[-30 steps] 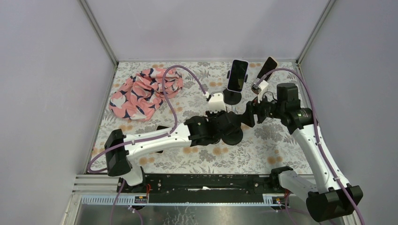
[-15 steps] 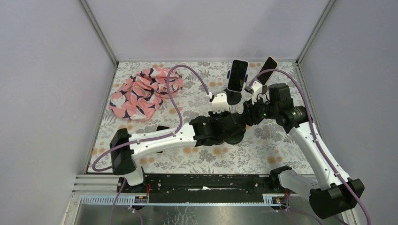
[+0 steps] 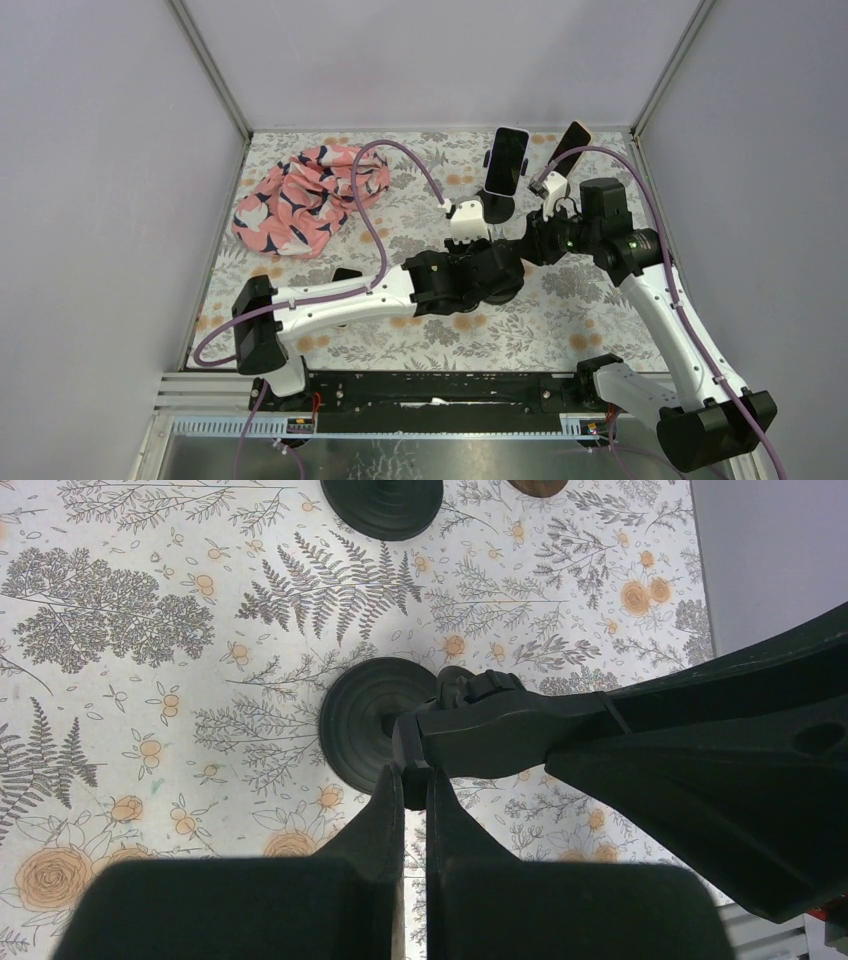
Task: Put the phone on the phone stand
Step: Adjust the phone stand at the center of the board.
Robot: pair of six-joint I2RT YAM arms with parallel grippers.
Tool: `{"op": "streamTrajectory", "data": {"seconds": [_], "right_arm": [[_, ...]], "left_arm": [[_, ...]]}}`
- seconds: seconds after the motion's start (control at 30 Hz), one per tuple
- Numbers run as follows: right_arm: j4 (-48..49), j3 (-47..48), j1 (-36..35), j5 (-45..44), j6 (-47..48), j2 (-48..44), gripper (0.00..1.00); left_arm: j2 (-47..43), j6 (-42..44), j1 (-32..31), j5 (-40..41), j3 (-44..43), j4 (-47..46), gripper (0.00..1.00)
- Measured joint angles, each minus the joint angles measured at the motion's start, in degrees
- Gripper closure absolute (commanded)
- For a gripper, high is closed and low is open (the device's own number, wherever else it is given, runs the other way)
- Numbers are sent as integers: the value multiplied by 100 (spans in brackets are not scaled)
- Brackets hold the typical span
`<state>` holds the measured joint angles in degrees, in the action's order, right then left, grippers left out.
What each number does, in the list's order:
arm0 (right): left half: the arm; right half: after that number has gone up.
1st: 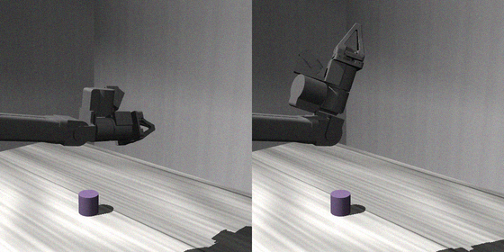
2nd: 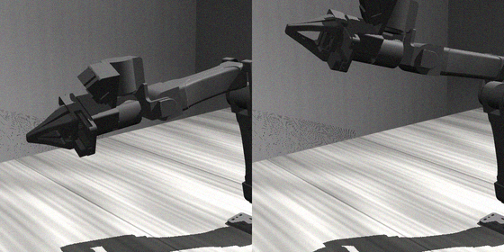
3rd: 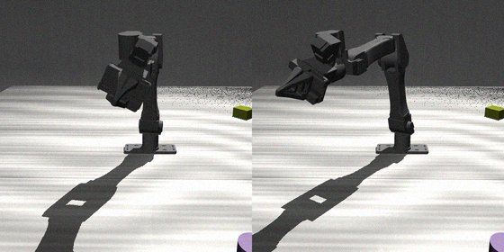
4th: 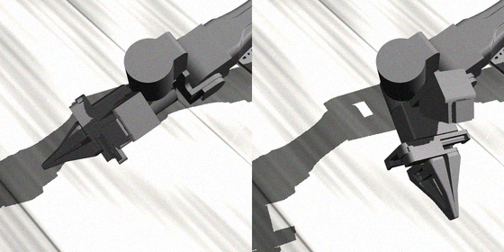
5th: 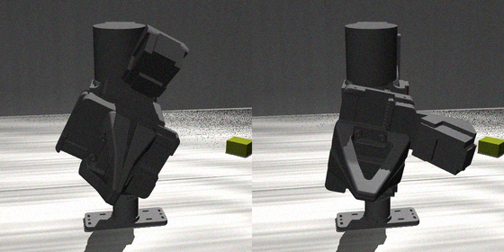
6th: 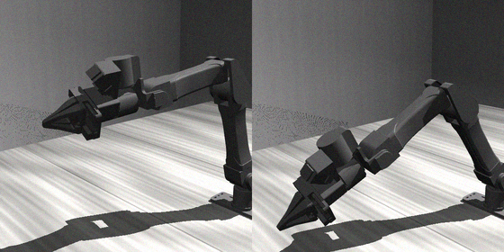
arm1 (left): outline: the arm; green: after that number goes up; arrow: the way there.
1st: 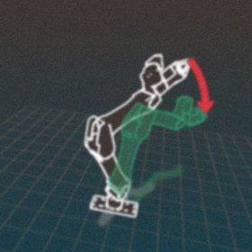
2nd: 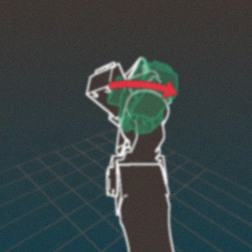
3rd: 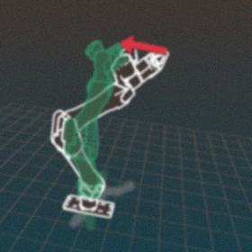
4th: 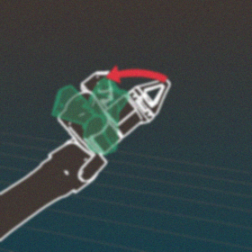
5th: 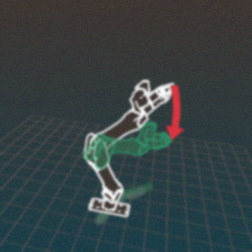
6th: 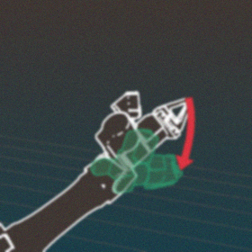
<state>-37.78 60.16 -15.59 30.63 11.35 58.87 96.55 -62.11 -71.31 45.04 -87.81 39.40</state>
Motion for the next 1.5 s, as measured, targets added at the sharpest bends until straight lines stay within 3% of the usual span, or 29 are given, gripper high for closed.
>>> {"op": "streamTrajectory", "data": {"seconds": [0.63,1.2,1.37,1.5], "right_arm": [[81,2,496,1213,57,413,96],[474,48,472,1220,190,501,99],[487,44,470,1237,168,498,97],[549,-4,260,1121,173,505,88]], "left_arm": [[-439,101,157,-289,472,-367,100],[-870,542,765,-1300,848,-898,100],[-876,634,791,-1408,855,-927,100],[-872,699,835,-1539,848,-796,100]]}}
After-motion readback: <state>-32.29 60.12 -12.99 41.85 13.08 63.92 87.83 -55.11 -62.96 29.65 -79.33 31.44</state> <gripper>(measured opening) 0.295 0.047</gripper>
